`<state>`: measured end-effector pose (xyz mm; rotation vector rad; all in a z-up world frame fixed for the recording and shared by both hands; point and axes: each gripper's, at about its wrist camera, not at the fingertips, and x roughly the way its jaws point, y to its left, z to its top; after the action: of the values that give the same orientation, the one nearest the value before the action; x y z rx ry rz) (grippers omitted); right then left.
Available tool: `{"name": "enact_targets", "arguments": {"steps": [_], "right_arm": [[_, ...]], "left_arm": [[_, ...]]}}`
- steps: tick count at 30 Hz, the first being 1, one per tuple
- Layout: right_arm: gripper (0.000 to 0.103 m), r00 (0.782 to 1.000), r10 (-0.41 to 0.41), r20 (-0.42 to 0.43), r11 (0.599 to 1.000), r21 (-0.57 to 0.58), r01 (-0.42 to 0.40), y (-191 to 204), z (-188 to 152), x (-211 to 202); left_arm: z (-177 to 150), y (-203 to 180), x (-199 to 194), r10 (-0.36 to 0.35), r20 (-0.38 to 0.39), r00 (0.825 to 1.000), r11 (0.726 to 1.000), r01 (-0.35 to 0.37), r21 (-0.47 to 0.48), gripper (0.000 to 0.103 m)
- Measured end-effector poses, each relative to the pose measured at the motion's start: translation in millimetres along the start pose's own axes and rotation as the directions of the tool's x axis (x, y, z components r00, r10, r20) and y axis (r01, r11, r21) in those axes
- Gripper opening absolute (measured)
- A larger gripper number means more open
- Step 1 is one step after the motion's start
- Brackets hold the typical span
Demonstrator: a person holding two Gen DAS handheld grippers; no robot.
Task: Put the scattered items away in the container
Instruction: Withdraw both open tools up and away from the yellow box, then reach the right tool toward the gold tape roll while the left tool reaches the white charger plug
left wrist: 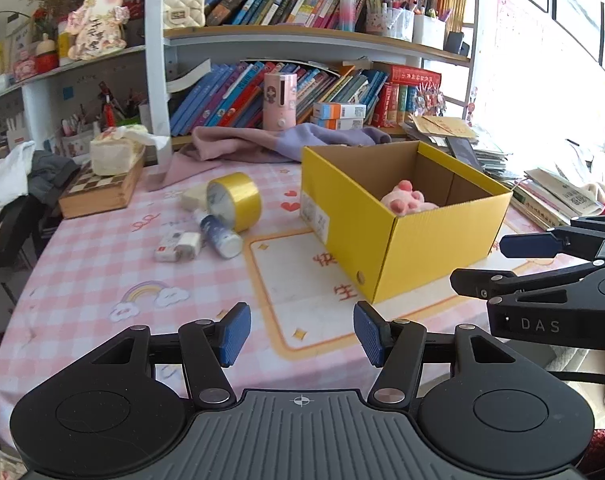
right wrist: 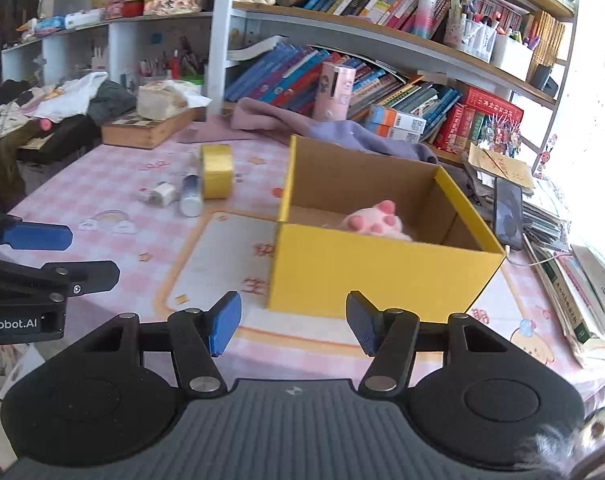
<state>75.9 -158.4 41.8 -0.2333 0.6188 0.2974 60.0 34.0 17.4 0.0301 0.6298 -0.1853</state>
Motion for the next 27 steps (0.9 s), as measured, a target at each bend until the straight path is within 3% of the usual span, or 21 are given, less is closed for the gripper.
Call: {"name": "enact_targets", "arguments": {"steps": [14,27], "right_arm": [[0.057,0.991,0.125,-0.051,0.992,-0.014,-0.126,59,-12,-22],[0.057,0.982,0.177,-0.069,0.983,-0.038,-0.180,78,-10,-22]], "left_arm": [[-30,37,-44,0.053,-0.015,0.998,0.997,-0.054,-0.063,0.068],[-40,50,-54,0.080,-0.041,0.996,0.992,-0.083,-0.094,0.071]]}}
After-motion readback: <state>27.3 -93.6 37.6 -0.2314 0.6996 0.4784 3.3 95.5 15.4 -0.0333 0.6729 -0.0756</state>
